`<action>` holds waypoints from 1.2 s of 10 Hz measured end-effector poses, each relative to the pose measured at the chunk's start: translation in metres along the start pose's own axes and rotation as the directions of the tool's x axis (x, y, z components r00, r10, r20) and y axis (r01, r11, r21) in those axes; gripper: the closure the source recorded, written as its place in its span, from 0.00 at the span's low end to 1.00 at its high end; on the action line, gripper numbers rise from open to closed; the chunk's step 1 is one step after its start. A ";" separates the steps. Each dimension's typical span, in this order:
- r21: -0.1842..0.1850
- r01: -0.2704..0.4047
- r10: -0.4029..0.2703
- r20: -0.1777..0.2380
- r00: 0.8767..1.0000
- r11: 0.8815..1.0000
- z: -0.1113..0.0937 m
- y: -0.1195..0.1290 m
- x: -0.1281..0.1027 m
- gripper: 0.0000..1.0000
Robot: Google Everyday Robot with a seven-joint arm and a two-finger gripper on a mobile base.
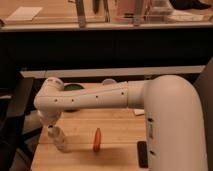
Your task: Knock the bottle over
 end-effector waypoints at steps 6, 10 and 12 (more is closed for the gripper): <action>0.009 0.014 -0.014 -0.006 1.000 1.000 0.004 -0.007 0.001 1.00; 0.018 0.014 -0.014 -0.011 1.000 1.000 0.006 -0.010 0.002 1.00; 0.022 0.014 -0.013 -0.017 1.000 1.000 0.006 -0.011 0.003 1.00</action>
